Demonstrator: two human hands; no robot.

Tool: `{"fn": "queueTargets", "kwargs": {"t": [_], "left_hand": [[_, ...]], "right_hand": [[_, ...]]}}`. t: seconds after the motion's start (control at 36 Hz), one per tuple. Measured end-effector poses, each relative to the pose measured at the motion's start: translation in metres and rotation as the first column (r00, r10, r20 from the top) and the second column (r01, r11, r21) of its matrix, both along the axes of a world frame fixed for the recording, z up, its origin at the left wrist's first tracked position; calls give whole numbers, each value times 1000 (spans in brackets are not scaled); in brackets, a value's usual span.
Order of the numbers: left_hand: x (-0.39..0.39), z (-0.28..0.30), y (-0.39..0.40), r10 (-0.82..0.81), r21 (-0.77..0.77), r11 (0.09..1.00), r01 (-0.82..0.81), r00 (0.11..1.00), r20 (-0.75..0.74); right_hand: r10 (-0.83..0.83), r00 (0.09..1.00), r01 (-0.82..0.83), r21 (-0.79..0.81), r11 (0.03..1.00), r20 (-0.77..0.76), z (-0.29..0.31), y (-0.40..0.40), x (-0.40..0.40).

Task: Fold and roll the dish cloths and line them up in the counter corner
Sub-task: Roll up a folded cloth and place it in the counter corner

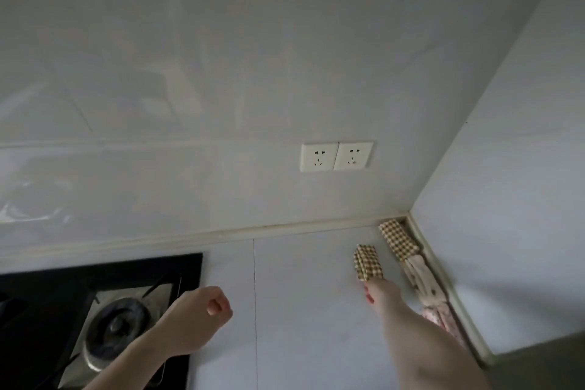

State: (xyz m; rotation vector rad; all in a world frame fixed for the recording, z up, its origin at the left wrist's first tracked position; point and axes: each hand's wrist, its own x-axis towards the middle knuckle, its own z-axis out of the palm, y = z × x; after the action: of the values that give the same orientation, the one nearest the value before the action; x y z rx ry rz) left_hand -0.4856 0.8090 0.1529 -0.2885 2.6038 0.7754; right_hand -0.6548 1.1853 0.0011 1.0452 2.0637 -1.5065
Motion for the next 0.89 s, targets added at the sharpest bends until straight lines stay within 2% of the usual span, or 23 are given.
{"fn": "queueTargets", "kwargs": {"t": [0.17,0.28,0.36,0.44,0.5,0.56,0.58,0.72,0.89], "left_hand": [[8,0,-2,31,46,998,-32,999,28],[13,0,-3,37,21,999,-38,999,39],[19,0,-6,47,21,999,-48,997,65],[24,2,-7,43,22,999,-45,996,72],[29,2,-8,56,29,998,-57,997,58],[37,4,-10,66,41,997,-69,996,52],[42,4,-11,67,49,996,-70,996,53],[75,1,-25,70,79,994,-75,996,53],[132,12,-61,149,89,984,-153,988,49]], "right_hand": [[-199,979,202,-203,958,38,3,-8,-44],[-175,984,177,-264,948,29,3,-7,-57],[-143,989,146,-249,957,29,-1,-8,-53],[-55,997,62,-150,987,55,-3,-17,-26],[70,995,-72,34,997,77,-14,-25,-3],[284,952,-307,302,903,118,-29,-33,23],[352,925,-380,376,845,144,-30,-39,36],[501,846,-523,457,719,181,-11,-83,100],[674,716,-674,435,597,183,7,-147,162]]}}
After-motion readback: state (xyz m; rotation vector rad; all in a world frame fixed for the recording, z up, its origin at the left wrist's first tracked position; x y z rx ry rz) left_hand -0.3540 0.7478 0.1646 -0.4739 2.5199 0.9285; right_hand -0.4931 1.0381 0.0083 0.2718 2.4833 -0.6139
